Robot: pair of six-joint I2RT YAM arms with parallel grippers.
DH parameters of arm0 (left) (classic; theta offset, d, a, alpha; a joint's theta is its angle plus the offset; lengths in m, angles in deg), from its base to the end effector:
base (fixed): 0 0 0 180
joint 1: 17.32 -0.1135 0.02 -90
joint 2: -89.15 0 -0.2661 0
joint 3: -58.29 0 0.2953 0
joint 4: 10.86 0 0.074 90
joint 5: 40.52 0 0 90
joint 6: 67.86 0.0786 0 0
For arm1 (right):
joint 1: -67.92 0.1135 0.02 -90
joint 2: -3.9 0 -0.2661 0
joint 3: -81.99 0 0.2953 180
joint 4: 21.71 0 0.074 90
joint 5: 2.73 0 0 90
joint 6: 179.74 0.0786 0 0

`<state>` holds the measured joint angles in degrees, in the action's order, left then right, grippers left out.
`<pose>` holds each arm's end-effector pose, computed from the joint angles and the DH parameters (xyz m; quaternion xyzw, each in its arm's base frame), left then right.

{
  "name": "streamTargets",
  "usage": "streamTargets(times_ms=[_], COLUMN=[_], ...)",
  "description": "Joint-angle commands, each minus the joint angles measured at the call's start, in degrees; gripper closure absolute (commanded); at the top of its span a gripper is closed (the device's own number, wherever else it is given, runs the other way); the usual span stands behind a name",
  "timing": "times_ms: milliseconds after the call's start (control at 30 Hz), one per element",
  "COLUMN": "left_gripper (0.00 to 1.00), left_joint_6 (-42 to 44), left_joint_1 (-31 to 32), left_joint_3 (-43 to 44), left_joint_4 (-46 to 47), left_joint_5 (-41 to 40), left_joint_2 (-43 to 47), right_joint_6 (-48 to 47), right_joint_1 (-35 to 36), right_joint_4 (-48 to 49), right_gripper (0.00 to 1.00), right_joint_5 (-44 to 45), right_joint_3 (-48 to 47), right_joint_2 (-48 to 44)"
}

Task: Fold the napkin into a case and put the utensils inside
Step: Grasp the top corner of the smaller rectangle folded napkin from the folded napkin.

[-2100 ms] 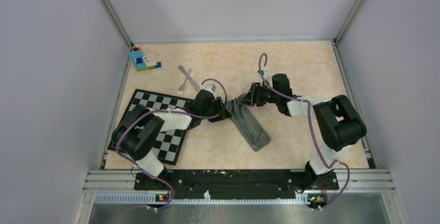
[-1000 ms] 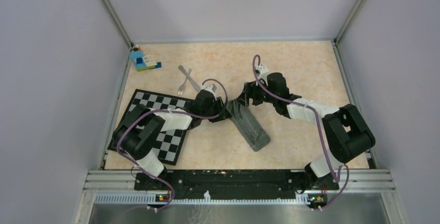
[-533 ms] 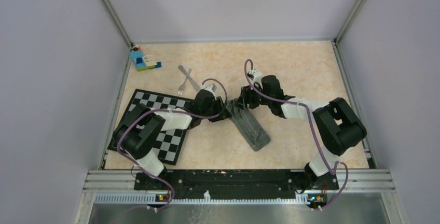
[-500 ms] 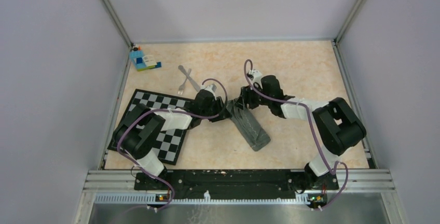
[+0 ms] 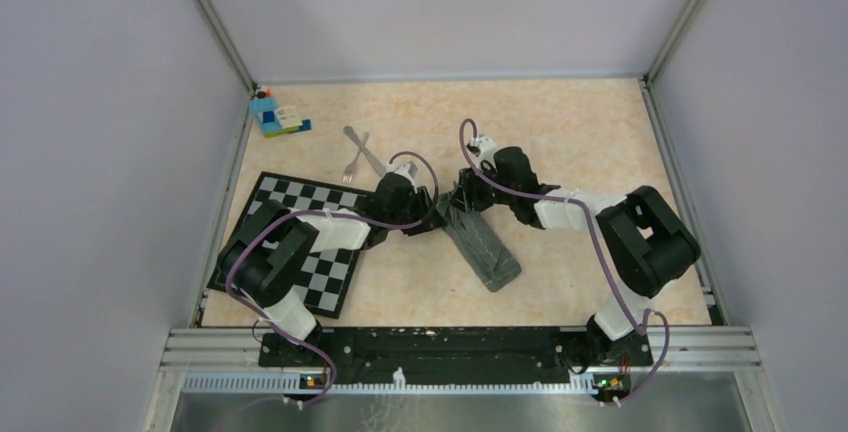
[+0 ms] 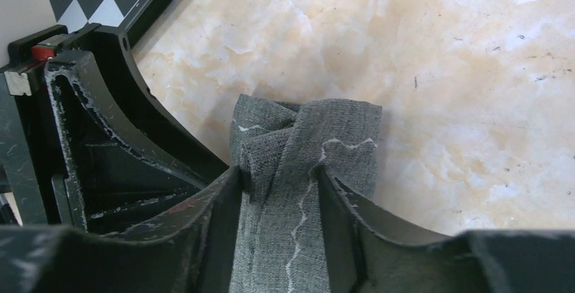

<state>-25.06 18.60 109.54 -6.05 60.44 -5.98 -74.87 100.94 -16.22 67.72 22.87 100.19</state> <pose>0.2941 -0.2315 0.0786 -0.0475 0.8984 -0.3484 0.2631 0.3298 0.2457 0.1218 -0.2174 0.8368 0.3304 0.3787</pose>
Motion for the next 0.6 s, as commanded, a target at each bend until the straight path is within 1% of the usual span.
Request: streamTargets(times_ms=[0, 200, 267, 400, 433, 500, 567], left_gripper=[0.56, 0.56, 0.56, 0.47, 0.44, 0.39, 0.37], left_joint_6=[0.7, 0.7, 0.8, 1.8, 2.4, 4.5, 6.8], left_joint_1=[-0.3, -0.3, -0.4, -0.3, -0.3, -0.4, -0.2], left_joint_3=[-0.3, -0.7, -0.7, -1.0, -0.9, 0.2, 3.8], left_joint_4=[0.6, 0.6, 0.4, -1.3, -2.1, -4.3, -8.7], left_joint_5=[-0.3, -0.6, -0.8, -1.7, -2.2, -2.5, -4.2], left_joint_2=[-0.3, 0.2, 0.4, 2.9, 3.8, 5.4, 5.8], right_joint_6=[-1.2, -1.1, -1.1, -0.3, -0.1, 0.7, 1.4], right_joint_1=[0.4, 0.5, 0.6, 0.6, 0.6, 0.6, 0.6], right_joint_4=[1.5, 1.5, 1.5, 1.3, 1.1, 0.6, 0.2], right_gripper=[0.58, 0.65, 0.71, 0.92, 0.99, 1.0, 1.0], right_joint_5=[1.4, 1.4, 1.4, 0.7, 0.7, 0.9, 1.2], right_joint_3=[-2.8, -2.9, -2.8, -2.6, -2.4, -2.1, -1.9], right_joint_2=[1.0, 1.1, 0.9, 0.0, -0.6, -1.5, -2.0])
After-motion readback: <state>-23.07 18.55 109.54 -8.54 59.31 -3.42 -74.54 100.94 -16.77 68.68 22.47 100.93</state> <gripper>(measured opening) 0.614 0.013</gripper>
